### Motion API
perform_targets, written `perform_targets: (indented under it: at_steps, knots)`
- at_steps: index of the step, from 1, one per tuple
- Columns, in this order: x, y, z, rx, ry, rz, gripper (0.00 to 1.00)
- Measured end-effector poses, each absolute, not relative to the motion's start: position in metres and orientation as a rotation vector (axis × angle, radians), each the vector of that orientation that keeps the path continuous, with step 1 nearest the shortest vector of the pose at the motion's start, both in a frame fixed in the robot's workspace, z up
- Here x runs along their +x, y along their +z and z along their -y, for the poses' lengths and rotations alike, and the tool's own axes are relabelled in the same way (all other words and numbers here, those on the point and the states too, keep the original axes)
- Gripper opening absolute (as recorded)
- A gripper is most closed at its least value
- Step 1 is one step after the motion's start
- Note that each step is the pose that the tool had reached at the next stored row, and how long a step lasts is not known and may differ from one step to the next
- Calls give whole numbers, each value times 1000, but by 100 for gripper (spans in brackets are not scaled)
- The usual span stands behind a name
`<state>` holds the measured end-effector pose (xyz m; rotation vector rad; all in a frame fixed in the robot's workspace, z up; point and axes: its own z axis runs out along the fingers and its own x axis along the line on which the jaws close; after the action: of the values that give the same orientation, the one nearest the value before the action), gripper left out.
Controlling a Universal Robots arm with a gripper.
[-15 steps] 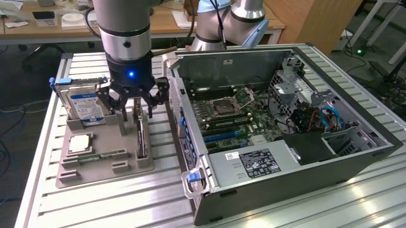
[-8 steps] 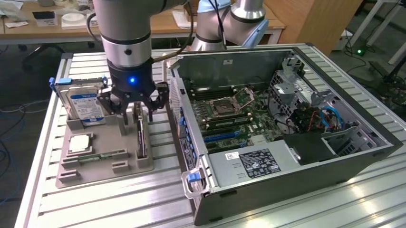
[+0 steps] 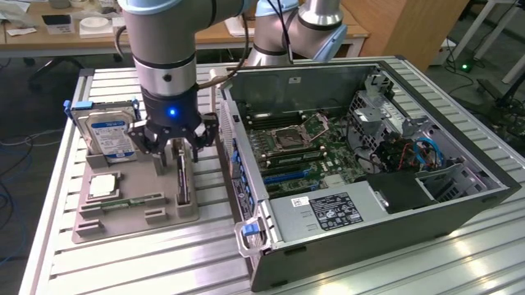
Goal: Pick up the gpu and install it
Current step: 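Pick up the gpu and move the gpu toward the slot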
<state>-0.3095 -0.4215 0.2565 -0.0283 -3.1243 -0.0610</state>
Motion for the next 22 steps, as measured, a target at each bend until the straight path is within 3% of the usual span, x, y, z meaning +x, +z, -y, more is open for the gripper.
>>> perform_targets:
  at_steps: [22]
  knots:
    - [-310,228,416,-115,-62,3123,60]
